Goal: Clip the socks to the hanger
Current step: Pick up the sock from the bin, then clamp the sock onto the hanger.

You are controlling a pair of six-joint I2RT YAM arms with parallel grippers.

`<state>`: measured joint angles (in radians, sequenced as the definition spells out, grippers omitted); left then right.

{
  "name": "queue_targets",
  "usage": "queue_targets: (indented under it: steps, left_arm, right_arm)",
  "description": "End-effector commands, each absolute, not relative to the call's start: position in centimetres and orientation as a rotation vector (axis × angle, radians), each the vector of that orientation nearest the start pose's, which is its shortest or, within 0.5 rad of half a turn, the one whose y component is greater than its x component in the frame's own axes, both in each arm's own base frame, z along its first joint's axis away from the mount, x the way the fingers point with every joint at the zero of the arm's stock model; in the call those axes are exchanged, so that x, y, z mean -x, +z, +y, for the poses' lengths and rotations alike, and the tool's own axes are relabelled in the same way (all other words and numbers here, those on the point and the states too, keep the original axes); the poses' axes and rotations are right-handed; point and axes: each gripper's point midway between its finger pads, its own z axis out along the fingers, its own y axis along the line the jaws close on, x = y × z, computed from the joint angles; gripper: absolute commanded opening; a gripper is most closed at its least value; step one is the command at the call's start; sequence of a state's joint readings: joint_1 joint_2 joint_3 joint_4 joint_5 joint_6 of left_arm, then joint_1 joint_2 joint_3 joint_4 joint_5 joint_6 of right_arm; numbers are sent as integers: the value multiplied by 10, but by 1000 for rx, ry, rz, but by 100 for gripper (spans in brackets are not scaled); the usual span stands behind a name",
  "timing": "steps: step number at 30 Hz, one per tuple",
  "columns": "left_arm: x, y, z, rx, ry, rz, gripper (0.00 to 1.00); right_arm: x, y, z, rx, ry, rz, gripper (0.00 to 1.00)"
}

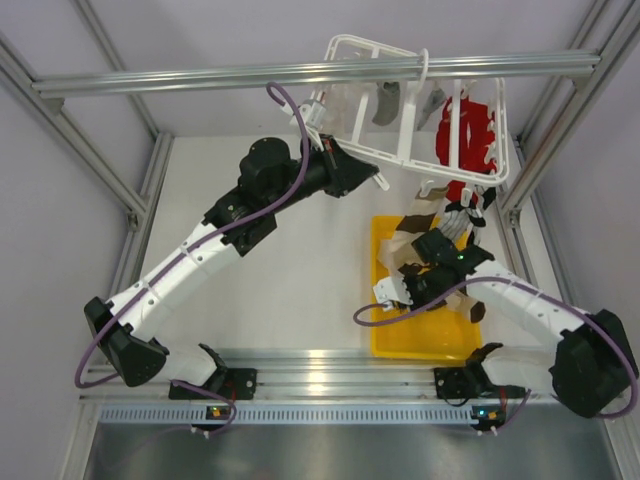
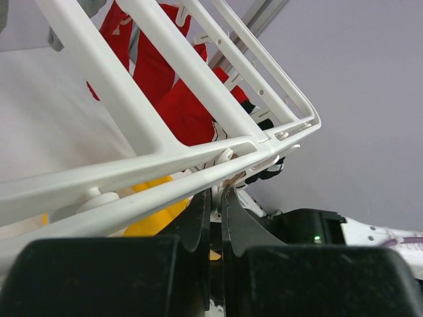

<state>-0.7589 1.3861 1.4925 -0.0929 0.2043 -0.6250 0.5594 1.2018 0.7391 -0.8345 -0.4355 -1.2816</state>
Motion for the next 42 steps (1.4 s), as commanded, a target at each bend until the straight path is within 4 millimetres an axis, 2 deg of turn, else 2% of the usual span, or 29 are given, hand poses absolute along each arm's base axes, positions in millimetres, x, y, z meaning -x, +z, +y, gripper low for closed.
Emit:
queue_targets:
  steps: [1, 2, 3, 5, 6, 8, 10, 13, 14, 17, 19, 22, 26, 28, 31, 34, 38, 42]
  left_arm:
    - [-289, 444, -348, -268, -1230, 1629, 0]
    - [-289, 445, -348, -267, -1232, 1626, 0]
    - [-289, 445, -348, -266, -1236, 1627, 0]
    - [-289, 445, -349, -265, -1242, 1627, 0]
    - [-290, 445, -350, -260, -1244, 1630, 0]
    - [-290, 445, -350, -260, -1244, 1628, 0]
    - [-289, 446, -350, -261, -1250, 1628, 0]
    - [-289, 446, -351, -262, -1255, 1629, 0]
    - [-289, 448, -351, -261, -1257, 1626, 0]
    - [-288, 447, -352, -269, -1263, 1627, 0]
    - [-287, 446, -351, -274, -1263, 1627, 0]
    - [-284, 443, -350, -283, -1267, 1632, 0]
    - [-282, 442, -348, -296, -1277, 1630, 0]
    - [-281, 441, -348, -305, -1283, 1628, 0]
    - [-278, 441, -348, -319, -1290, 1627, 0]
    - [-277, 441, -348, -332, -1292, 1624, 0]
    - [-278, 439, -350, -337, -1292, 1633, 0]
    - [-280, 436, -352, -330, -1294, 1651, 0]
  right_arm:
    - [-167, 114, 165, 2055, 486, 1521, 0]
    - [-166, 124, 167, 2024, 488, 1509, 0]
    - [-166, 144, 172, 1964, 480, 1461, 0]
    - [-165, 164, 177, 1836, 498, 1493, 0]
    - [-167, 185, 181, 1769, 473, 1433, 0]
    - [-165, 205, 185, 1663, 499, 1437, 0]
    - [-167, 237, 191, 1519, 527, 1409, 0]
    - [-164, 268, 197, 1357, 596, 1399, 0]
    - [-169, 286, 201, 1297, 593, 1351, 0]
    - [-168, 315, 207, 1184, 650, 1282, 0]
    - [-157, 323, 215, 1183, 748, 1266, 0]
    - [-156, 327, 222, 1172, 833, 1302, 0]
    - [-160, 336, 226, 1149, 895, 1332, 0]
    - [-172, 343, 224, 1091, 897, 1355, 0]
    - [-202, 357, 212, 929, 786, 1380, 0]
    - [-219, 373, 201, 845, 666, 1330, 0]
    - [-233, 382, 185, 766, 536, 1284, 0]
    - [-238, 390, 177, 750, 436, 1216, 0]
